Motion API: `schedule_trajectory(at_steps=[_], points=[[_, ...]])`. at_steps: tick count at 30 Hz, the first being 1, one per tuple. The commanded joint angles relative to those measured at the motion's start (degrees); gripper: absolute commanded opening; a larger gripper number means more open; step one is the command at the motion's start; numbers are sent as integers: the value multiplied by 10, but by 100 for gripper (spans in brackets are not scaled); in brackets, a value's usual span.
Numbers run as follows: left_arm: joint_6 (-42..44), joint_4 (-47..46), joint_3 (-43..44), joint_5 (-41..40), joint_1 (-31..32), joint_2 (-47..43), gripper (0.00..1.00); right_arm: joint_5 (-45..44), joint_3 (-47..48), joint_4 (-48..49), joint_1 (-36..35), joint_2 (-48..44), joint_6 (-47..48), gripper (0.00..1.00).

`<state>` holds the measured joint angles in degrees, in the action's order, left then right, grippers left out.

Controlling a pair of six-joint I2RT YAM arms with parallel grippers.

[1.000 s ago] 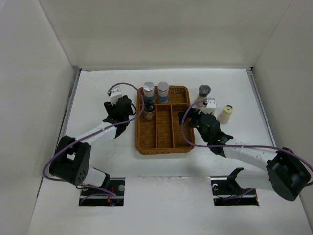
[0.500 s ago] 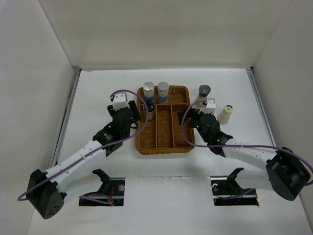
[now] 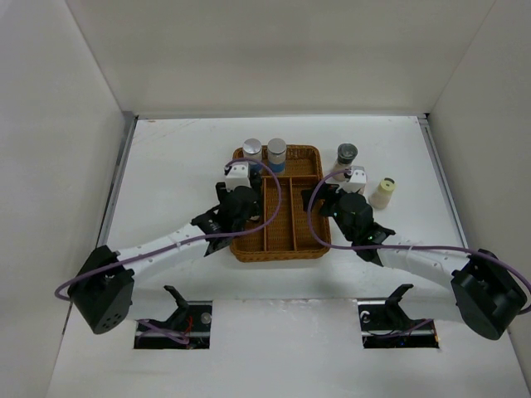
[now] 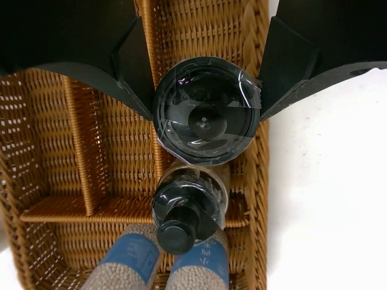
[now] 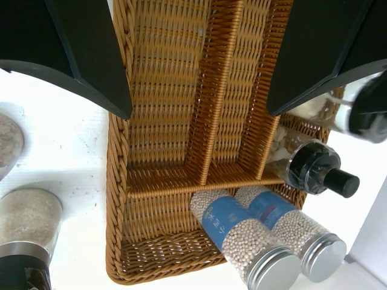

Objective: Organize the condiment bottles

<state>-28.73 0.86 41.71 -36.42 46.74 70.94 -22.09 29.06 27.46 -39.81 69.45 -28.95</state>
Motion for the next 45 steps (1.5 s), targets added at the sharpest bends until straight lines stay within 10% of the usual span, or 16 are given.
schedule_trajectory(at_steps=[1,12,21,31,36,42,45], points=[[1,-91,31,21,-13,20,36,-10,7,21,-2,-11,1,100],[2,-117,23,45,-38,85,38,-10,11,20,-2,-3,1,100],[7,-104,7,42,-35,52,72,-10,12,17,-1,0,2,100],[20,-59,3,42,-28,-19,83,-26,10,16,-2,-11,13,100],[25,-81,-28,42,-36,-98,73,-47,4,33,-2,-23,26,100],[3,-190,-130,48,-78,-191,31,-47,22,34,3,-21,27,100],[-44,-210,-170,74,-120,-214,29,-56,41,22,17,-31,27,64]])
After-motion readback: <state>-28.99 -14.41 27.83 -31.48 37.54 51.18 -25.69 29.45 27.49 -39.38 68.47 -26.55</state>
